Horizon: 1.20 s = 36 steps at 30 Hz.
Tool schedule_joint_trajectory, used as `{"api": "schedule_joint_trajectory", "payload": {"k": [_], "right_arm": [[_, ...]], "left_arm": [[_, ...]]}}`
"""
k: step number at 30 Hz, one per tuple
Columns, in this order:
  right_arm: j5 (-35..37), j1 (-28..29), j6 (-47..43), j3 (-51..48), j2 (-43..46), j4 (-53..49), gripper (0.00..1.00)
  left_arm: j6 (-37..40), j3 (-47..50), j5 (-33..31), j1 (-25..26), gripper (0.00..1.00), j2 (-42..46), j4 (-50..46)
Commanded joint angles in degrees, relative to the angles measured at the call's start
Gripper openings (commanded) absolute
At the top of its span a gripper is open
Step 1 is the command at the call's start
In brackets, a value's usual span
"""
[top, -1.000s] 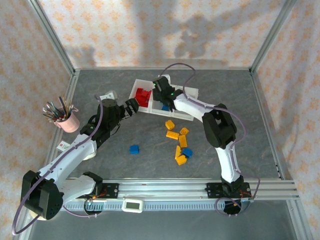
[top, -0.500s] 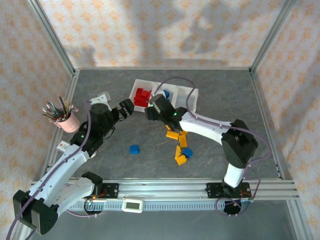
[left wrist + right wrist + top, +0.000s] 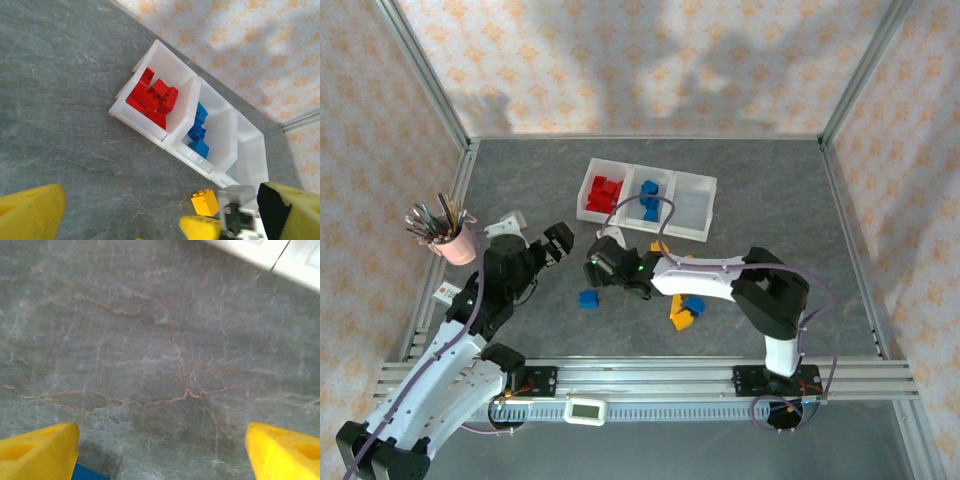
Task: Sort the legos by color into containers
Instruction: Pick up the lego from the bottom-center of the table.
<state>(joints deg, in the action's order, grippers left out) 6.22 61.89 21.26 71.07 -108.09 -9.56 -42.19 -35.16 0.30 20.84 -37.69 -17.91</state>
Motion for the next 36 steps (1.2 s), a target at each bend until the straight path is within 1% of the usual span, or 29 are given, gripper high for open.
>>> {"api": "schedule_joint_trajectory", "payload": {"k": [1,11,15,19,22,27,29,33,36], "right_arm": [[-0.05,1.27,2.74,2.76,-2.06,1.18,0.87],[-1.41,5.31,5.13,4.53,-7.04,2.08,0.89],[0.08,6.01,5.53,5.89,-8.60,0.36,0.90],[1.79,6.75,5.79,5.55,-8.22,-1.87,0.89],[3.82,7.21,5.99,4.21,-7.03,-4.00,0.86],[4.82,7.27,6.76,0.44,-3.79,-5.96,0.80],[4.52,7.22,6.78,0.12,-3.60,-7.11,0.78],[1.60,7.19,6.52,0.12,-4.01,-6.76,0.71],[-0.54,7.37,6.43,1.09,-4.30,-6.64,0.69]], "left_arm": [[-1.44,1.16,-2.86,-0.53,0.99,2.13,-3.35],[-2.61,2.49,-5.32,-0.49,0.99,6.11,-6.25],[-2.65,2.64,-6.05,-0.57,0.99,6.52,-6.76],[-2.54,2.80,-6.17,-0.54,0.99,6.40,-6.67],[-2.39,2.74,-6.17,-0.53,0.99,6.17,-6.66],[-2.28,3.16,-6.15,-0.49,0.99,5.89,-6.09],[-2.45,3.34,-5.85,-0.59,0.99,5.75,-5.65],[-2.67,3.28,-5.32,-0.54,0.99,5.27,-5.11],[-2.54,2.92,-5.28,-0.55,0.99,5.08,-5.54]]}}
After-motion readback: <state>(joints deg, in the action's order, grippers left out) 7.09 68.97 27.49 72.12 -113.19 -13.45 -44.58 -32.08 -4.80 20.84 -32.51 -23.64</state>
